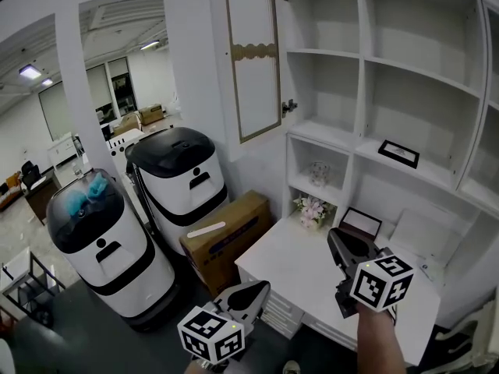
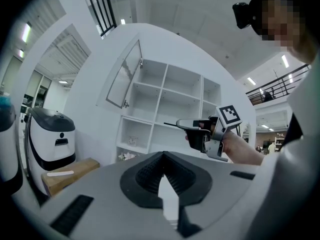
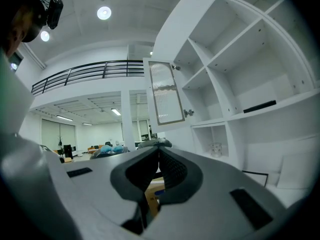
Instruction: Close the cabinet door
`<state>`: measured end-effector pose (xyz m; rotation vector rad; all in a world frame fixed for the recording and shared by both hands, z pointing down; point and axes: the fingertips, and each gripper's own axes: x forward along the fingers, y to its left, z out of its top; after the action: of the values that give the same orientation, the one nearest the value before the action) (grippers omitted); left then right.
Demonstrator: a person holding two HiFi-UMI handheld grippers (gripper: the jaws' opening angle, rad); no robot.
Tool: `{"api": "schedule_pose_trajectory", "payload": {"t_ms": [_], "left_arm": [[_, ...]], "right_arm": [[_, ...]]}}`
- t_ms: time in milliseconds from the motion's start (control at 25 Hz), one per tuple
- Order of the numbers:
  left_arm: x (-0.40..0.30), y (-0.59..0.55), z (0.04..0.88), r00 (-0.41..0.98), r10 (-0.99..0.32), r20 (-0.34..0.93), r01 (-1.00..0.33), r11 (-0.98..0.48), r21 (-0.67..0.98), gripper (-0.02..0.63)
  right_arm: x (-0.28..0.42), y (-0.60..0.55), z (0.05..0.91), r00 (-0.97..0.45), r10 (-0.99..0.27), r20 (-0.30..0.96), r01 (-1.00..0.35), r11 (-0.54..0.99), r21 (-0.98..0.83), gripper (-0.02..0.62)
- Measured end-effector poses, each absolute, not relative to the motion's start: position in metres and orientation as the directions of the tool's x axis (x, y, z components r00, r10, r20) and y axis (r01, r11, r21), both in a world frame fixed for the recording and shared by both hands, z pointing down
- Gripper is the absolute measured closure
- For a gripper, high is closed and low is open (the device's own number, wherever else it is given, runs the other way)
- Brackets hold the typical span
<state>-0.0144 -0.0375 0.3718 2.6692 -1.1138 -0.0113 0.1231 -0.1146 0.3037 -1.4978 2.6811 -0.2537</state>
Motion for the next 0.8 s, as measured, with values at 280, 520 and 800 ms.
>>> {"api": "schedule_pose_trajectory", "payload": {"t_ms": [280, 520, 800], "left_arm": [[-0.017, -0.073, 0.371, 0.672, -0.734, 0.094, -0.733, -0.642, 0.227, 0.604], [-0.014, -0.101, 0.373, 0.636, -0.766, 0.095, -0.766, -0.612, 0.198, 0.604], [-0.005, -0.128, 0.375, 0.601, -0.793, 0.1, -0.794, -0.579, 0.183, 0.604]], "right_arm": [[0.123, -0.157, 0.31, -0.558, -0.829, 0.039, -0.819, 0.542, -0.187, 0.591], [0.119, -0.189, 0.316, -0.598, -0.8, 0.046, -0.791, 0.58, -0.196, 0.591], [0.114, -0.218, 0.319, -0.648, -0.761, 0.038, -0.751, 0.63, -0.2, 0.591]]}}
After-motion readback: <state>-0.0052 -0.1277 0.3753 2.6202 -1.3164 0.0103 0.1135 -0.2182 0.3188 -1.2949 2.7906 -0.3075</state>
